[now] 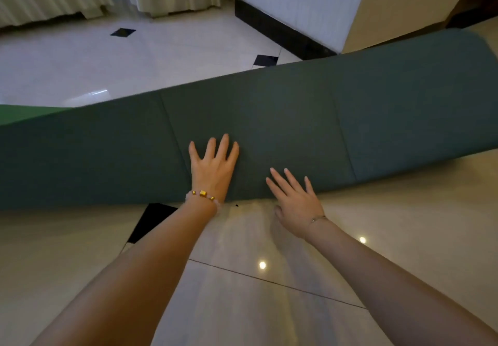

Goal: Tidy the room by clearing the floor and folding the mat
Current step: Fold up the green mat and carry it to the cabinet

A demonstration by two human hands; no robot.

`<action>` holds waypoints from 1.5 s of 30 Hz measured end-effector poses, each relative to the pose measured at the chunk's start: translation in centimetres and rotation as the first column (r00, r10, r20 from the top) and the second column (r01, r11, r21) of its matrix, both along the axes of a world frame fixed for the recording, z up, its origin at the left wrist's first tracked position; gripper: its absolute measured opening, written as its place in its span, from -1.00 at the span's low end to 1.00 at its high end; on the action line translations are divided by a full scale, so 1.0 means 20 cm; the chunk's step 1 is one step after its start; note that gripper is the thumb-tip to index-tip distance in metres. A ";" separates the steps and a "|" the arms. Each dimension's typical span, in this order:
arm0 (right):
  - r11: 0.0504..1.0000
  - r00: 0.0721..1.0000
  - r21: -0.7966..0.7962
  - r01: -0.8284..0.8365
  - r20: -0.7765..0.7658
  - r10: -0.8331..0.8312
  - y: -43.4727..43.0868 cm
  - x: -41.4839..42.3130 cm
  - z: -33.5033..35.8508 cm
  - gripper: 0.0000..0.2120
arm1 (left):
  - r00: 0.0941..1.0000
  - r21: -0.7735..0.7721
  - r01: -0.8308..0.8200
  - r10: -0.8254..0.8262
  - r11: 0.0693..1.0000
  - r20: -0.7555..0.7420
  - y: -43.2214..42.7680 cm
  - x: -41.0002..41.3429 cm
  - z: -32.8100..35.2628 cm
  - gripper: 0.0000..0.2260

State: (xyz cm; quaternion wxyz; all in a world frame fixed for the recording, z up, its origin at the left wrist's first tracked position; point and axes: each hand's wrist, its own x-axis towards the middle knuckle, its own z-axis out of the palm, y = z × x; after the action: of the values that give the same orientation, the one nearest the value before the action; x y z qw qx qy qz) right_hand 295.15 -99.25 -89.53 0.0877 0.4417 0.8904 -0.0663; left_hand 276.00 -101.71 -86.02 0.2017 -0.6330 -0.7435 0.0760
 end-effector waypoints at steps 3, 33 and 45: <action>0.995 0.998 -0.089 0.053 0.024 -0.051 0.09 -0.03 -0.09 -0.40 | 0.988 0.079 0.121 -0.128 0.989 0.088 -0.06 -0.02 -0.16 -0.61; 0.766 0.962 -0.587 0.264 0.215 -0.166 0.33 -0.12 0.01 -0.21 | 0.822 -0.721 0.250 0.252 0.646 0.511 0.09 -0.15 -0.32 -0.26; 0.740 0.976 -0.642 0.203 0.197 -0.097 0.40 -0.07 -0.04 -0.26 | 0.802 -0.753 0.269 0.294 0.600 0.520 0.12 -0.18 -0.27 -0.36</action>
State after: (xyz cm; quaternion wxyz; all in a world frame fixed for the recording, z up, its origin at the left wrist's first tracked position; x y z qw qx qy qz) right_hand 293.69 -91.34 -90.39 0.2986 0.4565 0.7622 -0.3486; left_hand 272.42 -99.21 -91.46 -0.3489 -0.6384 -0.6568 0.1983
